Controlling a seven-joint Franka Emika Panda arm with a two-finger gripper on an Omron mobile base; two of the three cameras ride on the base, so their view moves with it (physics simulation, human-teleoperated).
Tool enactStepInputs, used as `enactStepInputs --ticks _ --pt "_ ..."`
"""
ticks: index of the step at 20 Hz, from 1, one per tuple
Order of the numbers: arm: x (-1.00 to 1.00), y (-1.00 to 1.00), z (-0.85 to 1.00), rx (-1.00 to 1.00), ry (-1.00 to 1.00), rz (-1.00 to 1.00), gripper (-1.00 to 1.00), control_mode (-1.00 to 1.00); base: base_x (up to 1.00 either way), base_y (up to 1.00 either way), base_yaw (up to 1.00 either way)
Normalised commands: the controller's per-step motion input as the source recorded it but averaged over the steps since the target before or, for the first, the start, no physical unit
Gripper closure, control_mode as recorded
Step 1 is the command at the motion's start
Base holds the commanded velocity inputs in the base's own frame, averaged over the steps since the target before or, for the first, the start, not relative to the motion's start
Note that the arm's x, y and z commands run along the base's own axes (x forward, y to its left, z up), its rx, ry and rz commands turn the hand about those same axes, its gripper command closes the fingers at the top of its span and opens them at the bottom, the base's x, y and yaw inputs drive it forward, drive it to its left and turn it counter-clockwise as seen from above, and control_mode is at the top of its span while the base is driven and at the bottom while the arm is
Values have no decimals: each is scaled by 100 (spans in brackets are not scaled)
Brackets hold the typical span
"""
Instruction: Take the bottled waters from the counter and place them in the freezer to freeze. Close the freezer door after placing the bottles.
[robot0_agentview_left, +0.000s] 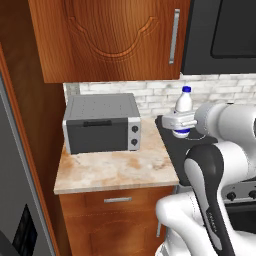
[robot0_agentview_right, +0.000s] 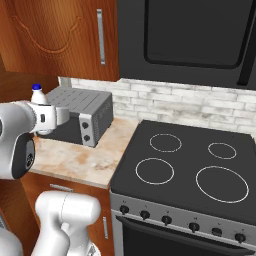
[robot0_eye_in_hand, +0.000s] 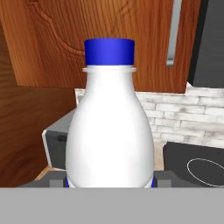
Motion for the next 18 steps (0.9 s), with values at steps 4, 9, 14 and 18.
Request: enactStepInputs --ticks 4,9,14,18 --pt "0 0 0 0 0 0 100 -100 0 0 0" --pt "-24 0 0 0 -2 -10 100 -100 0 0 0" --pt "-19 -11 0 0 0 -19 100 -100 0 0 0" --pt "0 -3 -1 0 0 -18 100 -100 0 0 0"
